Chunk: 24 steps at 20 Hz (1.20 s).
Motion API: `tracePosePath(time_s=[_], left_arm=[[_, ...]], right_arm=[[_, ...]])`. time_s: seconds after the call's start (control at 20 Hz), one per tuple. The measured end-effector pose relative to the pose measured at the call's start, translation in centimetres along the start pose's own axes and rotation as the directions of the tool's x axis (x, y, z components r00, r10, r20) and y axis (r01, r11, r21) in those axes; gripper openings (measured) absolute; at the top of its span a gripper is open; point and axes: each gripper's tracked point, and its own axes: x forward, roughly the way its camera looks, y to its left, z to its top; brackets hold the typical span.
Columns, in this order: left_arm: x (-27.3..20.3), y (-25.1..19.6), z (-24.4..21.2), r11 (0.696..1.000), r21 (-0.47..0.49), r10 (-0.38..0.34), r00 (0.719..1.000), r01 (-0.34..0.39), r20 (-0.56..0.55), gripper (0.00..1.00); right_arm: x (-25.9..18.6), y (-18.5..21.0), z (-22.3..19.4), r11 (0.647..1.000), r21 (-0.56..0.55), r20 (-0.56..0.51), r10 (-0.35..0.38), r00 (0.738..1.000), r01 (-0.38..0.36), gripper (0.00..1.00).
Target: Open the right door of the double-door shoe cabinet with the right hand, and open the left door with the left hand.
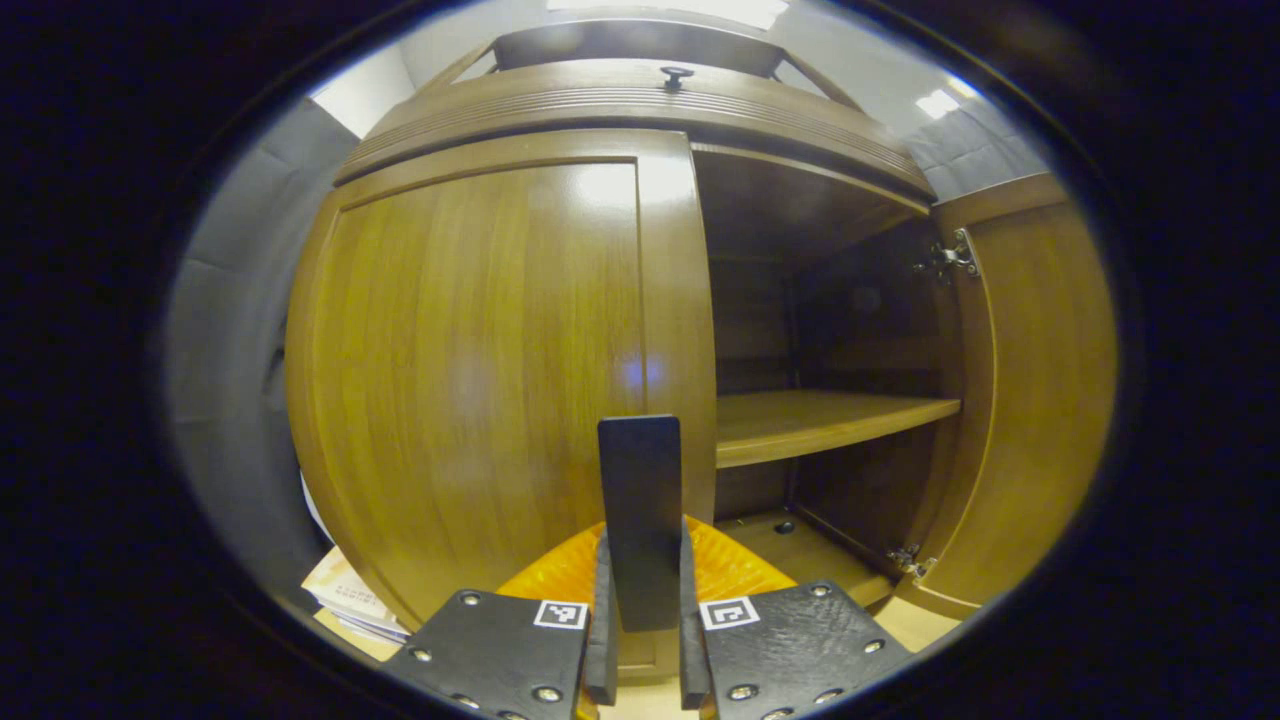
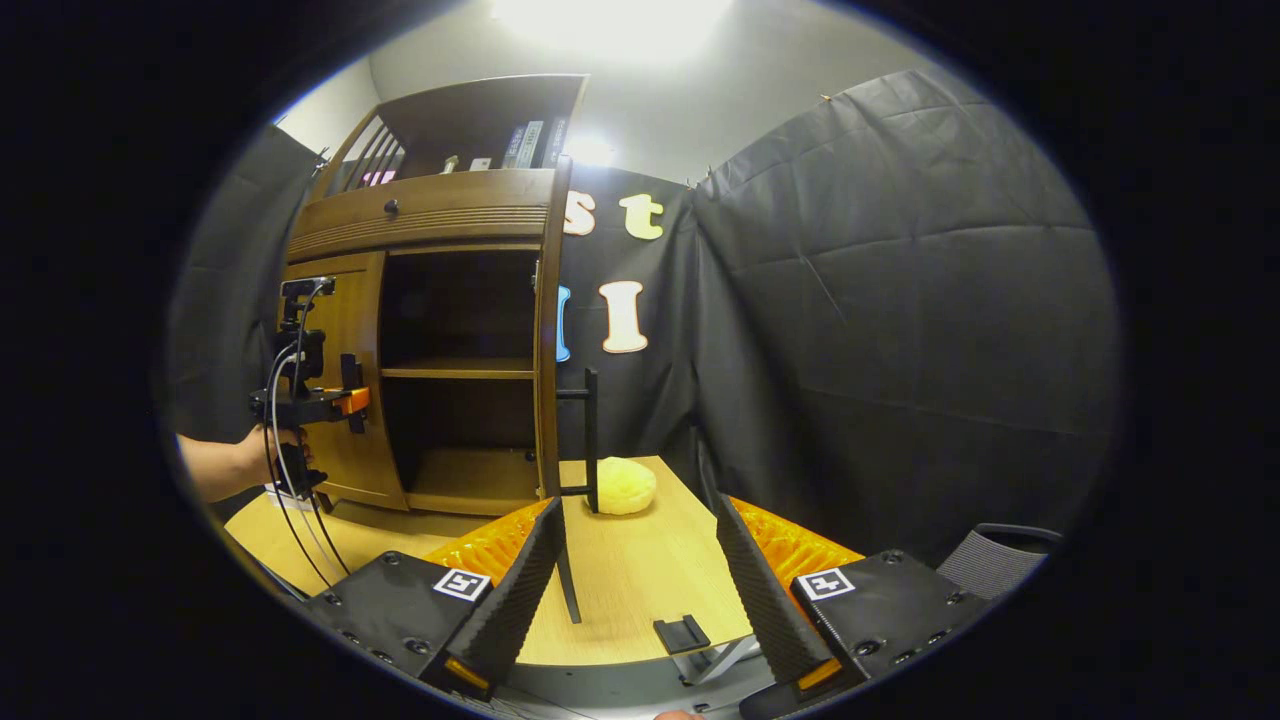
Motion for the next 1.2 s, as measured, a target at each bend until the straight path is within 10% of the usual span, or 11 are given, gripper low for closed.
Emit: tracePosePath(time_s=[1.2], left_arm=[[-15.7,5.1,-0.4,0.998,-0.063,-0.007,1.000,0.006,-0.020,0.22]], right_arm=[[1.8,9.1,2.0,0.975,0.005,0.049,0.220,0.974,-0.220,0.95]])
